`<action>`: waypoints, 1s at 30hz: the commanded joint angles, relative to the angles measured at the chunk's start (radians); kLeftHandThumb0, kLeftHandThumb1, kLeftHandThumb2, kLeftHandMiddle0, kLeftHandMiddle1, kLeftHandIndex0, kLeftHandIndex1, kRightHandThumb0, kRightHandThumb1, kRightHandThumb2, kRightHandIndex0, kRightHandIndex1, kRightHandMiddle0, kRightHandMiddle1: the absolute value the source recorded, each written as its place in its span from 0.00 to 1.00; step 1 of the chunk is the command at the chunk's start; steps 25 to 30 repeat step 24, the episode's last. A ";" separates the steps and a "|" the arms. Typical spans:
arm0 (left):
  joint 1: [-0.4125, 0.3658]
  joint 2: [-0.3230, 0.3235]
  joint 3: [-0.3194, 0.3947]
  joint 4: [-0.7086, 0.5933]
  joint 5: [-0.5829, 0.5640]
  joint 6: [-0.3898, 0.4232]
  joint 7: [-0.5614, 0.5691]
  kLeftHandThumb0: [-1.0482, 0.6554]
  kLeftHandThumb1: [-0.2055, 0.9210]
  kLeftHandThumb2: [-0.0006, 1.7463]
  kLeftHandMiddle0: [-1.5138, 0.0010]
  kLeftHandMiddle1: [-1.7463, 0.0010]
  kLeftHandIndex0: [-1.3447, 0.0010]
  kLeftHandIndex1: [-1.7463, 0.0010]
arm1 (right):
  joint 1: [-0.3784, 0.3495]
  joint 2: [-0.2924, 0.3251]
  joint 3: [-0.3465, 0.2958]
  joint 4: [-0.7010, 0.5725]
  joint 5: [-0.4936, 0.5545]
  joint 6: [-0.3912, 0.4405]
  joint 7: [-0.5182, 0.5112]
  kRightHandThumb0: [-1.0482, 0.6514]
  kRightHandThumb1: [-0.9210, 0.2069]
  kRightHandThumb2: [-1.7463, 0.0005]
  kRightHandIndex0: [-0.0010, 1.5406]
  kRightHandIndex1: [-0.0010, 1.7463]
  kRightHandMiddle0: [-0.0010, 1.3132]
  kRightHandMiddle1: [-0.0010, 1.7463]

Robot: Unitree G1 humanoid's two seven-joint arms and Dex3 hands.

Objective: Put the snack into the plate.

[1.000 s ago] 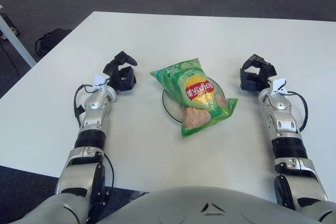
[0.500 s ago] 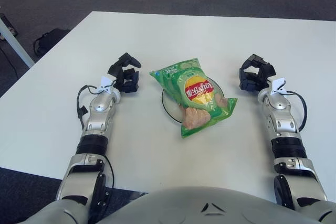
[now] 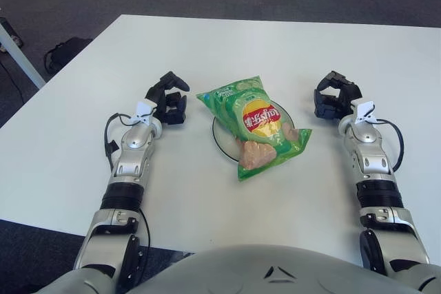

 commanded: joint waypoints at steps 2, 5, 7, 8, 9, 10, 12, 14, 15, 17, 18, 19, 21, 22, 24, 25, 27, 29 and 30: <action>0.090 -0.037 -0.029 0.068 0.009 0.016 -0.017 0.35 0.52 0.71 0.22 0.00 0.58 0.00 | 0.032 0.024 0.003 0.062 -0.021 0.059 -0.029 0.33 0.54 0.24 0.84 1.00 0.47 1.00; 0.087 -0.037 -0.031 0.074 0.007 0.011 -0.022 0.35 0.52 0.70 0.21 0.00 0.59 0.00 | 0.024 0.045 -0.014 0.071 -0.008 0.057 -0.060 0.33 0.55 0.24 0.85 1.00 0.48 1.00; 0.086 -0.036 -0.032 0.075 0.004 0.015 -0.025 0.35 0.53 0.70 0.21 0.00 0.59 0.00 | 0.020 0.058 -0.027 0.076 0.002 0.054 -0.075 0.33 0.55 0.23 0.86 1.00 0.48 1.00; 0.085 -0.036 -0.032 0.075 0.003 0.017 -0.026 0.35 0.53 0.70 0.21 0.00 0.59 0.00 | 0.018 0.063 -0.032 0.078 0.007 0.051 -0.081 0.33 0.55 0.23 0.86 1.00 0.48 1.00; 0.085 -0.035 -0.032 0.075 0.001 0.019 -0.028 0.35 0.53 0.70 0.21 0.00 0.59 0.00 | 0.016 0.069 -0.038 0.081 0.012 0.048 -0.085 0.33 0.56 0.23 0.87 1.00 0.48 1.00; 0.084 -0.035 -0.032 0.077 -0.001 0.020 -0.029 0.35 0.53 0.70 0.20 0.00 0.59 0.00 | 0.015 0.073 -0.041 0.083 0.014 0.045 -0.088 0.33 0.56 0.23 0.87 1.00 0.49 1.00; 0.087 -0.035 -0.031 0.077 -0.006 0.017 -0.036 0.35 0.53 0.70 0.20 0.00 0.59 0.00 | 0.016 0.083 -0.049 0.083 0.024 0.039 -0.092 0.33 0.57 0.22 0.88 1.00 0.49 1.00; 0.089 -0.036 -0.030 0.080 -0.013 0.007 -0.044 0.35 0.53 0.70 0.20 0.00 0.59 0.00 | 0.020 0.093 -0.055 0.080 0.032 0.033 -0.095 0.32 0.58 0.21 0.89 1.00 0.50 1.00; 0.091 -0.036 -0.030 0.081 -0.014 0.002 -0.046 0.35 0.53 0.70 0.20 0.00 0.59 0.00 | 0.021 0.096 -0.056 0.079 0.033 0.031 -0.095 0.32 0.58 0.21 0.89 1.00 0.50 1.00; 0.095 -0.035 -0.033 0.081 -0.015 -0.007 -0.048 0.35 0.53 0.70 0.19 0.00 0.59 0.00 | 0.024 0.100 -0.058 0.078 0.034 0.026 -0.094 0.32 0.59 0.20 0.89 1.00 0.51 1.00; 0.098 -0.035 -0.034 0.080 -0.014 -0.010 -0.049 0.35 0.53 0.70 0.19 0.00 0.59 0.00 | 0.025 0.101 -0.059 0.077 0.034 0.024 -0.092 0.32 0.59 0.20 0.89 1.00 0.51 1.00; 0.102 -0.036 -0.035 0.077 -0.012 -0.012 -0.048 0.35 0.53 0.70 0.19 0.00 0.59 0.00 | 0.028 0.102 -0.059 0.076 0.033 0.022 -0.090 0.32 0.60 0.20 0.90 1.00 0.51 1.00; 0.110 -0.037 -0.037 0.070 -0.010 -0.016 -0.046 0.35 0.53 0.70 0.19 0.00 0.59 0.00 | 0.033 0.102 -0.059 0.071 0.033 0.020 -0.086 0.32 0.60 0.19 0.90 1.00 0.51 1.00; 0.113 -0.038 -0.038 0.067 -0.009 -0.017 -0.046 0.35 0.53 0.70 0.18 0.00 0.59 0.00 | 0.035 0.102 -0.058 0.069 0.033 0.019 -0.084 0.32 0.60 0.19 0.90 1.00 0.51 1.00; 0.123 -0.039 -0.041 0.055 -0.009 -0.018 -0.043 0.35 0.53 0.70 0.18 0.00 0.59 0.00 | 0.041 0.102 -0.057 0.060 0.035 0.020 -0.075 0.32 0.60 0.19 0.90 1.00 0.52 1.00; 0.123 -0.039 -0.041 0.055 -0.009 -0.018 -0.043 0.35 0.53 0.70 0.18 0.00 0.59 0.00 | 0.041 0.102 -0.057 0.060 0.035 0.020 -0.075 0.32 0.60 0.19 0.90 1.00 0.52 1.00; 0.123 -0.039 -0.041 0.055 -0.009 -0.018 -0.043 0.35 0.53 0.70 0.18 0.00 0.59 0.00 | 0.041 0.102 -0.057 0.060 0.035 0.020 -0.075 0.32 0.60 0.19 0.90 1.00 0.52 1.00; 0.123 -0.039 -0.041 0.055 -0.009 -0.018 -0.043 0.35 0.53 0.70 0.18 0.00 0.59 0.00 | 0.041 0.102 -0.057 0.060 0.035 0.020 -0.075 0.32 0.60 0.19 0.90 1.00 0.52 1.00; 0.123 -0.039 -0.041 0.055 -0.009 -0.018 -0.043 0.35 0.53 0.70 0.18 0.00 0.59 0.00 | 0.041 0.102 -0.057 0.060 0.035 0.020 -0.075 0.32 0.60 0.19 0.90 1.00 0.52 1.00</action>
